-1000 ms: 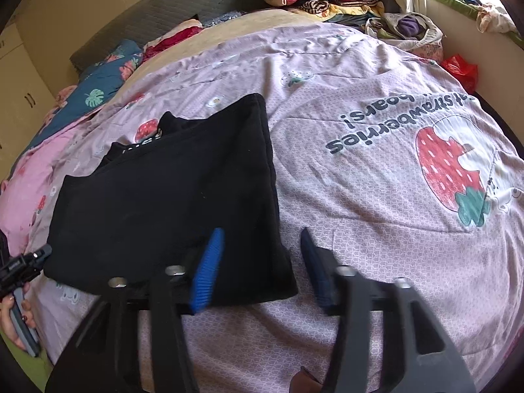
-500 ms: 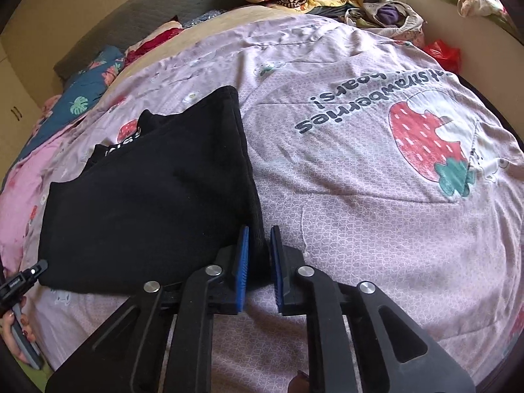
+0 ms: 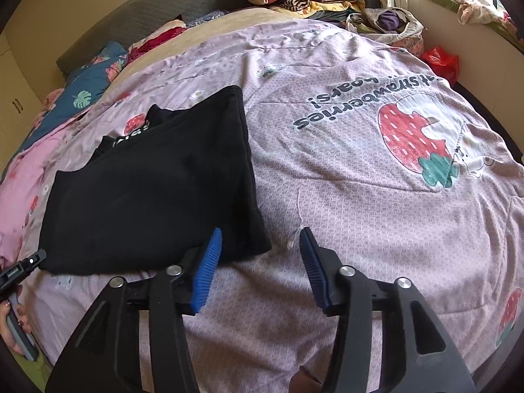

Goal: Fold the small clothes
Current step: 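Withdraw both open tools from the folded sweatshirt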

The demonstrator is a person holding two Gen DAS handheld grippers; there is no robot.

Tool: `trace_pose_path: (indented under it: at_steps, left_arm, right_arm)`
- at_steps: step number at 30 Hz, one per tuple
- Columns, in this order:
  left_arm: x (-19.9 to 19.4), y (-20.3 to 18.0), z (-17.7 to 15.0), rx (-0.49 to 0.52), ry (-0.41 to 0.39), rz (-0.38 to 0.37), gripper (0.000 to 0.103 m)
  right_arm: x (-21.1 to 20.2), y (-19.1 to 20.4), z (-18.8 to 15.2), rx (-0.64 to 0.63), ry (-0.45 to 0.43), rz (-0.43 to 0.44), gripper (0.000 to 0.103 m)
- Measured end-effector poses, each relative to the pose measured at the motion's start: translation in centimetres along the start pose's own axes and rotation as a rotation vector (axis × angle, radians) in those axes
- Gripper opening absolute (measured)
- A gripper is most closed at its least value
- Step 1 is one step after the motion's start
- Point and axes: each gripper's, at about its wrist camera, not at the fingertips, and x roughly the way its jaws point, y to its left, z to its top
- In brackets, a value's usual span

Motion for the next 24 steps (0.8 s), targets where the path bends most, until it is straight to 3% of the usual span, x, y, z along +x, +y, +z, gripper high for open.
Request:
trace_pose_path:
  at_steps: [2,11,24]
  left_arm:
    - [-0.3,-0.3,-0.2,0.01,-0.002,0.002,0.028]
    - [-1.7,-1.5,-0.7,0.043,-0.018,0.012,0.049]
    - [-3.9,-2.4,-1.0,0.071,-0.061,0.027,0.081]
  right_arm:
    - [-0.4,0.1,-0.2,0.0,-0.005,0.006,0.061]
    - [-2.1,0.7,-1.1,-0.014,-0.035,0.022,0.088]
    - [-4.8,3.2,-2.3,-0.082,-0.083,0.035,0.097]
